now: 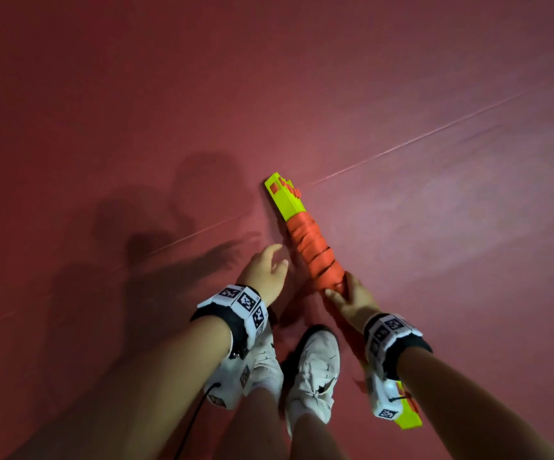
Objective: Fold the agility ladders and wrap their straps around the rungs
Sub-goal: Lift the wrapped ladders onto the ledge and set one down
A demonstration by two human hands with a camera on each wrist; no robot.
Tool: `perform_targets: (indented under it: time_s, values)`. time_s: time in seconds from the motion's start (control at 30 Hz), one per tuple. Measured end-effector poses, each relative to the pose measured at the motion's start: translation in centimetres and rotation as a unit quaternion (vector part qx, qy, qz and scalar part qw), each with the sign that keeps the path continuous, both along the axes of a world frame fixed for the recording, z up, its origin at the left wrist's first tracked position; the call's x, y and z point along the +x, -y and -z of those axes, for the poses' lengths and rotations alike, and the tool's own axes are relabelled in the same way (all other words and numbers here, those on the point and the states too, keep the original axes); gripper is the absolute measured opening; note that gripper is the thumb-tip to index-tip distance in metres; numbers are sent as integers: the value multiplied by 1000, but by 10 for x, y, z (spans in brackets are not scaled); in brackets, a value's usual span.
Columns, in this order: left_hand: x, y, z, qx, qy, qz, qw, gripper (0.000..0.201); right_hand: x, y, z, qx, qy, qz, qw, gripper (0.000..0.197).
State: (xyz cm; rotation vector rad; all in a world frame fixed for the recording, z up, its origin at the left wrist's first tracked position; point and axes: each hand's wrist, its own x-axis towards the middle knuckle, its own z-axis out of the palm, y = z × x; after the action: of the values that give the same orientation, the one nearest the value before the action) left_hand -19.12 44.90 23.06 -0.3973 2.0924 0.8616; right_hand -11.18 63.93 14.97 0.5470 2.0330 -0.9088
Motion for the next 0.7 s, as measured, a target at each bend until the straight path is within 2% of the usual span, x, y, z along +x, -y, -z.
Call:
perform_targets:
  time_s: [0.1,0.2,0.33,0.43,0.5,0.57,0.6,0.7]
  values:
    - [-28,-1,-65,33,-47,-47,997,52,-50,7,-70,-61,-48,44,996,66]
    - [-63,-5,-147,82,-67,-70,992,54,-107,17,-168,-85,-105,71,988,69]
    - [-111,-12,-287,192,-92,-85,973,53,-185,32,-332,-154,-183,87,967,71]
    - [-149,-10,-394,257,-171,-90,947,53,-240,40,-451,-241,-212,131,938,74]
    - [-177,-6,-461,285,-224,-105,926,53,-273,44,-527,-301,-225,144,915,87]
    - [-203,-1,-524,312,-257,-104,909,53,-301,44,-598,-324,-245,127,905,97]
    - [-215,2,-554,314,-277,-96,903,54,-312,44,-631,-318,-265,111,904,96]
    - [-250,3,-633,298,-347,-72,886,56,-338,47,-723,-282,-332,55,899,77]
